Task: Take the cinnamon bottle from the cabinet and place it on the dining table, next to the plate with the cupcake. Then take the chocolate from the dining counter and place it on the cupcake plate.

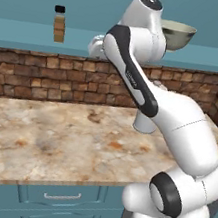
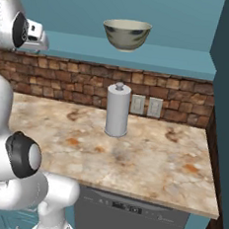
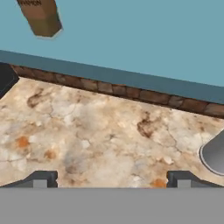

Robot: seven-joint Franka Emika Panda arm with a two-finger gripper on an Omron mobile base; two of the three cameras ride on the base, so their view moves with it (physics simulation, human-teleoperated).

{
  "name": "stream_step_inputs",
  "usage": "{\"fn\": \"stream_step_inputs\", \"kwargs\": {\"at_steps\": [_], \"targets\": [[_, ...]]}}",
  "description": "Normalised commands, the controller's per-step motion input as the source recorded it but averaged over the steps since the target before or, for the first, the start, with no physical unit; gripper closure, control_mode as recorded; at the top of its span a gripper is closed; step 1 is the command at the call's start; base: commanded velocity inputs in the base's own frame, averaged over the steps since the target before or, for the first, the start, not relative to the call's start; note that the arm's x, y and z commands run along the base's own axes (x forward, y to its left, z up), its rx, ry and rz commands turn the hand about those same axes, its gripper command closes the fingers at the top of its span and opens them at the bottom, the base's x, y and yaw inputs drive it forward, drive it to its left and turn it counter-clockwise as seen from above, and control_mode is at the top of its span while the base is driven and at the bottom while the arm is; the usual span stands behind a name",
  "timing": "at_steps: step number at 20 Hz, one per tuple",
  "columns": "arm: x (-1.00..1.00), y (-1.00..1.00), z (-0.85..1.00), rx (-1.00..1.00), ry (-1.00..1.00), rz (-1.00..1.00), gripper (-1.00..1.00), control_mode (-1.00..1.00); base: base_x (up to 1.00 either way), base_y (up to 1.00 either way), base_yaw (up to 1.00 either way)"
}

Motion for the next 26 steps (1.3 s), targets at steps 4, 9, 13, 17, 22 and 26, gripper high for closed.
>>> {"fn": "stream_step_inputs", "kwargs": {"at_steps": [4,9,13,17,22,26], "targets": [[0.11,0.99,0.41,-0.01,-0.02,0.0,-1.0,-1.0,0.0,0.0,0.0],[0.39,0.79,0.38,-0.04,-0.14,0.03,-1.0,-1.0,0.0,0.0,0.0],[0.53,0.25,-0.01,-0.01,-0.4,0.19,-1.0,-1.0,0.0,0.0,0.0],[0.61,0.04,-0.22,0.0,-0.32,0.2,-1.0,-1.0,0.0,0.0,0.0],[0.5,0.11,-0.2,0.01,-0.01,0.06,-1.0,-1.0,0.0,0.0,0.0],[0.37,0.38,0.0,0.0,0.0,0.02,-1.0,-1.0,0.0,0.0,0.0]]}}
